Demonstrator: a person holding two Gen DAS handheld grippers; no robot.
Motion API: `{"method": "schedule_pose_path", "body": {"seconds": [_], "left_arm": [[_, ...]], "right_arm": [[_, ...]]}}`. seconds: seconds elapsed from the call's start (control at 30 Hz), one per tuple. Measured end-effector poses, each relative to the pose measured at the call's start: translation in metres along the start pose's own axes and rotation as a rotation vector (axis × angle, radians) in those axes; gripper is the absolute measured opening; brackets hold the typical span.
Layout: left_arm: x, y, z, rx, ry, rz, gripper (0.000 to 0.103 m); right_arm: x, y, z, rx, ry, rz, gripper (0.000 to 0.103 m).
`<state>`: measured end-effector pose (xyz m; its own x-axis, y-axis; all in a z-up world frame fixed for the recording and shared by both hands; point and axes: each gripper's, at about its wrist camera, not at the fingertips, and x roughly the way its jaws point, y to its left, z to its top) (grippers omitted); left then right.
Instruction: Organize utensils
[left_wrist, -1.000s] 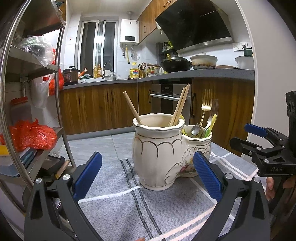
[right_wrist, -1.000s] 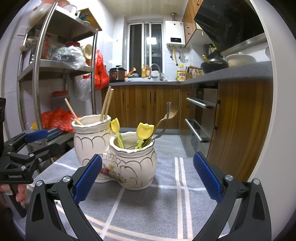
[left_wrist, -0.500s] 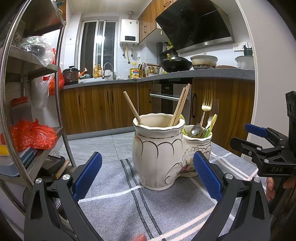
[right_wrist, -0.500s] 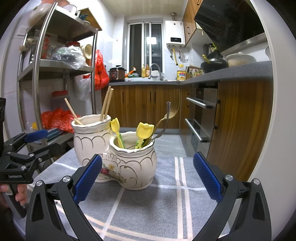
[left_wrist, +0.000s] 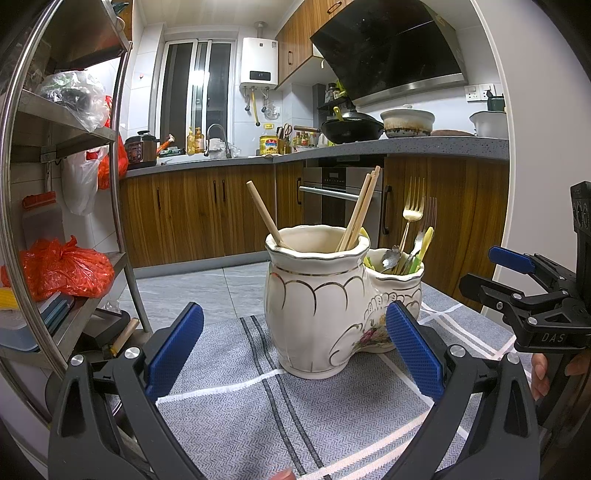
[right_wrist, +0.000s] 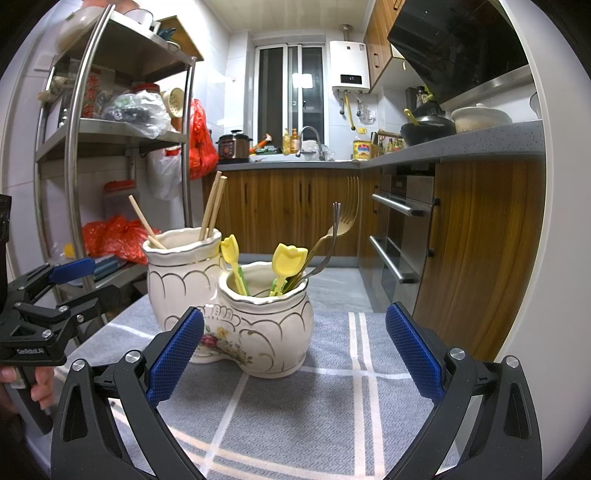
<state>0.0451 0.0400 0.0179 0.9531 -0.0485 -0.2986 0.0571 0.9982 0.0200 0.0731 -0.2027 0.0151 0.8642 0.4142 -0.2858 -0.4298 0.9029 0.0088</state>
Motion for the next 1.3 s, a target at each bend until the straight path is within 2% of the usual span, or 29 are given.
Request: {"method": "schedule_pose_path", "body": {"seconds": [1.13,1.3], "left_arm": [[-0.0007,0.0004,0.0005,0.001,-0.003,0.002,0.097],[0.0028,0.0021,-0.0012,-0.009,0.015,0.015,0.098]], "right_arm": [[0.0000,0.0002,0.0004,0.001,0.001,0.000,0.098],[0.0001,0.0002,0.0006,0.001,0.001,0.000,0.098]]}}
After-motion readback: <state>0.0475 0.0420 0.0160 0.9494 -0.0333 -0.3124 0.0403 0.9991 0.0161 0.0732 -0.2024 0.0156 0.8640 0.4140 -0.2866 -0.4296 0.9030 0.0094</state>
